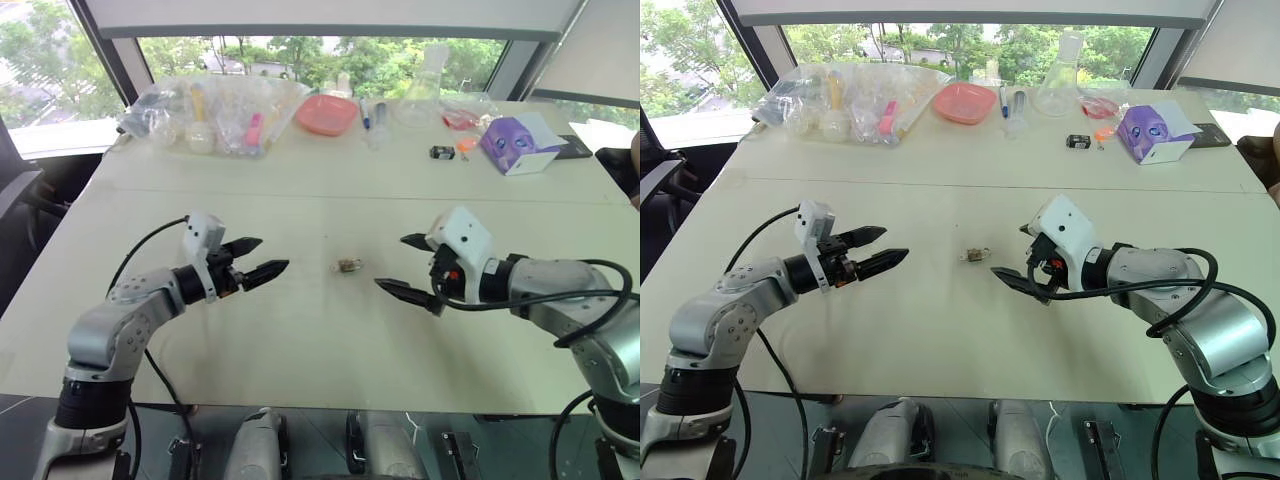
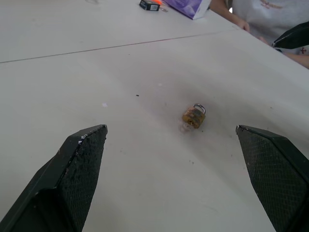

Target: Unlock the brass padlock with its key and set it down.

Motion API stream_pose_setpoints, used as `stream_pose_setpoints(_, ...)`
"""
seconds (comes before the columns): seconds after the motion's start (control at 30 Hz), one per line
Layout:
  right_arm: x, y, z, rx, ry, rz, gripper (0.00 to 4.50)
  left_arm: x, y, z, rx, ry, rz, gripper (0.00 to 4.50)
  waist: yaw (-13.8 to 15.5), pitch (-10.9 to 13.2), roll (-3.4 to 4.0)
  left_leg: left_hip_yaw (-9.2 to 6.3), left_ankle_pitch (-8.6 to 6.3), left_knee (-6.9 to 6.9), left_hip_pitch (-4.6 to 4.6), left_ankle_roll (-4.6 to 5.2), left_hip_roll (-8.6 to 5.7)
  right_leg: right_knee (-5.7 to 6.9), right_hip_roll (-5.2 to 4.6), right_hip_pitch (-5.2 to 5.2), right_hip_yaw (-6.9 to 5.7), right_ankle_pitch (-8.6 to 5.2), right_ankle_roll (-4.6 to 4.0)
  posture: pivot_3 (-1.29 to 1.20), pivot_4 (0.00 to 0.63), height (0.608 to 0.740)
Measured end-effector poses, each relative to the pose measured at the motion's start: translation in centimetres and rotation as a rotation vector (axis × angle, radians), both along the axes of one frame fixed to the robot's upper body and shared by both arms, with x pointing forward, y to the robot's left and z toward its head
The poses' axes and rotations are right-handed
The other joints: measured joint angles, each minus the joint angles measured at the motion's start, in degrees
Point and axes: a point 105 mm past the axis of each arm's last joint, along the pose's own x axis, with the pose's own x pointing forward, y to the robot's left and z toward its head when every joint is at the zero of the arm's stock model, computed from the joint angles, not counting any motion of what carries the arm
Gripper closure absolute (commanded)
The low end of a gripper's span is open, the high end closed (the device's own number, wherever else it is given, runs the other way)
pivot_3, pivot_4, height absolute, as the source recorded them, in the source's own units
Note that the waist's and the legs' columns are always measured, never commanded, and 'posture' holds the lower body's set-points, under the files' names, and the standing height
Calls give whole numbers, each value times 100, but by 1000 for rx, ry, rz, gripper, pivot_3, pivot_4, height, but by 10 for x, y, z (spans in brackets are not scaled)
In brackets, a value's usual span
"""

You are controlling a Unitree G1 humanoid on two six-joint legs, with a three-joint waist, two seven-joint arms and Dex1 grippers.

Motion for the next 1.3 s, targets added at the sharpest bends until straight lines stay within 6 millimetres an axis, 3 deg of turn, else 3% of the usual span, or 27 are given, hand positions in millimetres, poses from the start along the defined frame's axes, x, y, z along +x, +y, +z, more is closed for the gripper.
stream_pose_setpoints(0.77,8,0,2,-11,-21,-5,0,6,-1,7,60,-29,-31,73,0,0,0,2,1,1,1,-1,-1,2,2,0,0,0,0,0,150,733)
stream_pose_setpoints(0.9,23,11,-18,-84,47,54,0,4,4,5,195,-19,-130,73,-35,0,0,4,0,-1,4,0,0,2,6,-2,0,0,-2,0,150,733)
stream_pose_setpoints(1.03,38,21,-47,-133,126,103,0,-1,7,4,209,8,-195,73,-6,2,1,5,2,-1,-3,-3,0,1,6,-8,0,0,-1,0,150,733)
stream_pose_setpoints(1.3,65,42,-56,-175,118,227,0,-12,8,10,232,15,-252,73,-3,2,0,7,16,2,-5,-27,0,1,3,-8,0,0,0,0,150,733)
